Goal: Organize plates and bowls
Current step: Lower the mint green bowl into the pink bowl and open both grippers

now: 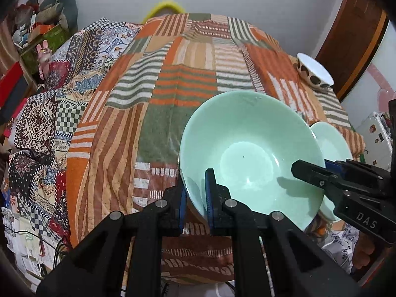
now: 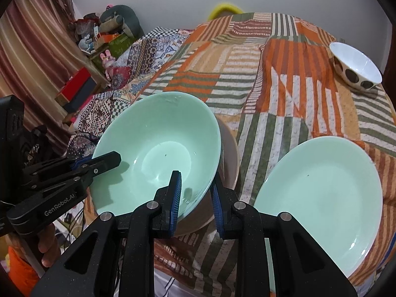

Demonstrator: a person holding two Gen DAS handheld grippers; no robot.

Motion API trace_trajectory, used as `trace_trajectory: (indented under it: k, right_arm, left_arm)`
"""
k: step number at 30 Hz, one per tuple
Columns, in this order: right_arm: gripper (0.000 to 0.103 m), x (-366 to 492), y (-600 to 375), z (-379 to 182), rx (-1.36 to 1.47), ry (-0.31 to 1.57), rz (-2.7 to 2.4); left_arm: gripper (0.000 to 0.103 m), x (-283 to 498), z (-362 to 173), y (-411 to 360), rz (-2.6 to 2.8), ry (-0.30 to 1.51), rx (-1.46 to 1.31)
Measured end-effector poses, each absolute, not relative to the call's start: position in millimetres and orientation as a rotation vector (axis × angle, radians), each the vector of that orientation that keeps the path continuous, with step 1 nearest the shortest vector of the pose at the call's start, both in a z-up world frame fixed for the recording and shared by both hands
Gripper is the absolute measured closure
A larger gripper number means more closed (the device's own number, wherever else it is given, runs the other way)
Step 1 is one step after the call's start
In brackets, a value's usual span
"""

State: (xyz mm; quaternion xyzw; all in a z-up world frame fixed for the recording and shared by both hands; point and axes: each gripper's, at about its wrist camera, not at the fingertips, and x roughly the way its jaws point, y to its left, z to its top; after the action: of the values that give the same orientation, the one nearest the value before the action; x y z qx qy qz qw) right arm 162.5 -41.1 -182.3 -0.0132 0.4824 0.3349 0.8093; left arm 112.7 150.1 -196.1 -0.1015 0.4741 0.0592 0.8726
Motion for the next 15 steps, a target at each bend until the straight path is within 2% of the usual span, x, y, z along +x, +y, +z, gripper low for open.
trace_trajectory:
  k: [15]
  right_arm:
    - [0.081,164,-32,-196,-0.067,1.051,0.707]
  left_arm:
    - [0.091,118,-215,152,0.155,1.010,-0.156]
